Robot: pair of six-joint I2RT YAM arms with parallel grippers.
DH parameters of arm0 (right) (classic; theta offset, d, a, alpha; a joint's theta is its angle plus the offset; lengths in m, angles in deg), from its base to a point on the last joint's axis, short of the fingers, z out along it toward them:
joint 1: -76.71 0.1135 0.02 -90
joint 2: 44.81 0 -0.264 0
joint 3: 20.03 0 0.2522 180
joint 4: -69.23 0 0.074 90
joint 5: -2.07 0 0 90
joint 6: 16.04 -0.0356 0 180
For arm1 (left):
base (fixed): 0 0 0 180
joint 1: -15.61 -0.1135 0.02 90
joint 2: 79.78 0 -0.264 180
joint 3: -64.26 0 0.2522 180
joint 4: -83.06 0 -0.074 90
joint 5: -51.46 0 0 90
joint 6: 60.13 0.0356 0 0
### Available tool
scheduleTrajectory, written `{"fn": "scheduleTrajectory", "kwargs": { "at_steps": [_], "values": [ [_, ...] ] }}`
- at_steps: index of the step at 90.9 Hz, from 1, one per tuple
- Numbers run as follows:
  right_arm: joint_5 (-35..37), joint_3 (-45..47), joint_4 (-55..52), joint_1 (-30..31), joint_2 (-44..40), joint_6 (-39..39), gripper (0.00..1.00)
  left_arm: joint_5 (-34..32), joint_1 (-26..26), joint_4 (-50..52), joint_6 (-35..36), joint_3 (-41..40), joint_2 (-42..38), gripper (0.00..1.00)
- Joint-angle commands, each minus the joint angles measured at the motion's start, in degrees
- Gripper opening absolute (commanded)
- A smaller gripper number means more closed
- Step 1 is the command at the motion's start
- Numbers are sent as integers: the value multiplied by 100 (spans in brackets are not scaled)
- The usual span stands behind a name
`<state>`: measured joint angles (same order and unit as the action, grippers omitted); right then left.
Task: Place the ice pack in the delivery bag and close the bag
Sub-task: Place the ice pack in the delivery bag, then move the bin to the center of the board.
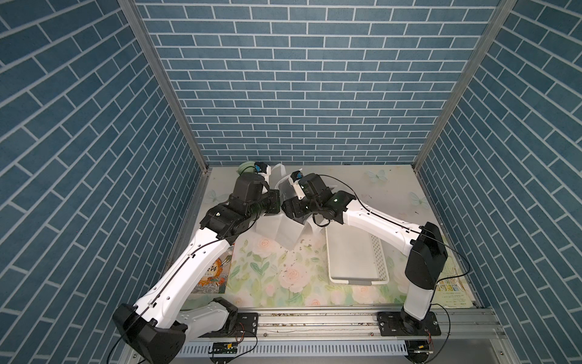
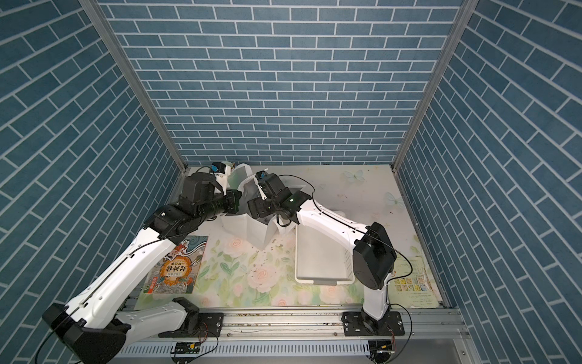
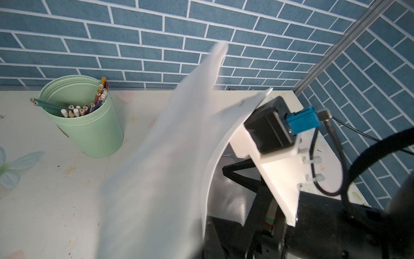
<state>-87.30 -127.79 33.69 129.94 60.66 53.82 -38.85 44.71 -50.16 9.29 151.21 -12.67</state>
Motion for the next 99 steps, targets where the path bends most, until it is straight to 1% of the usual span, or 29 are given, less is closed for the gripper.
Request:
{"fn": "scheduleTrajectory", "kwargs": {
  "at_steps": [1,3,10,16,26,32,37,41,45,48,56,65,71,84,99],
  "values": [
    [27,34,272,38,-378,44,97,-26,-21,-98,20,-28,-116,0],
    [90,60,273,38,-435,52,99,-36,-21,-101,26,-32,-121,0],
    [374,170,270,38,-760,50,100,-65,-26,-96,32,-50,-124,0],
    [836,383,283,35,-1142,-11,100,-76,-33,-102,31,-57,-137,0],
    [1656,1258,638,28,-2089,-124,97,-111,-30,-80,42,-68,-155,0],
    [2151,1910,802,-14,-2846,-254,90,-150,-29,-80,53,-90,-184,0],
    [2451,2460,864,-67,-3378,-416,80,-172,-25,-103,59,-119,-208,0],
    [2710,2874,802,-138,-3727,-646,67,-172,-26,-123,61,-147,-230,0],
    [2902,3262,722,-231,-4064,-909,51,-185,-28,-147,71,-167,-242,0],
    [2946,3573,645,-321,-4269,-1113,41,-188,-30,-162,75,-185,-245,0],
    [2767,4259,430,-665,-4614,-1556,23,-152,-27,-203,68,-212,-231,0],
    [2533,4839,362,-1032,-4631,-1799,7,-68,-25,-246,63,-234,-198,0],
    [2436,5029,349,-1237,-4460,-1851,0,-26,-32,-247,60,-244,-190,0],
    [2257,5031,344,-1610,-3718,-1773,0,12,-29,-266,38,-264,-253,1],
    [2023,4709,568,-2022,-2766,-1533,0,23,-31,-269,30,-310,-315,1]
  ]
}}
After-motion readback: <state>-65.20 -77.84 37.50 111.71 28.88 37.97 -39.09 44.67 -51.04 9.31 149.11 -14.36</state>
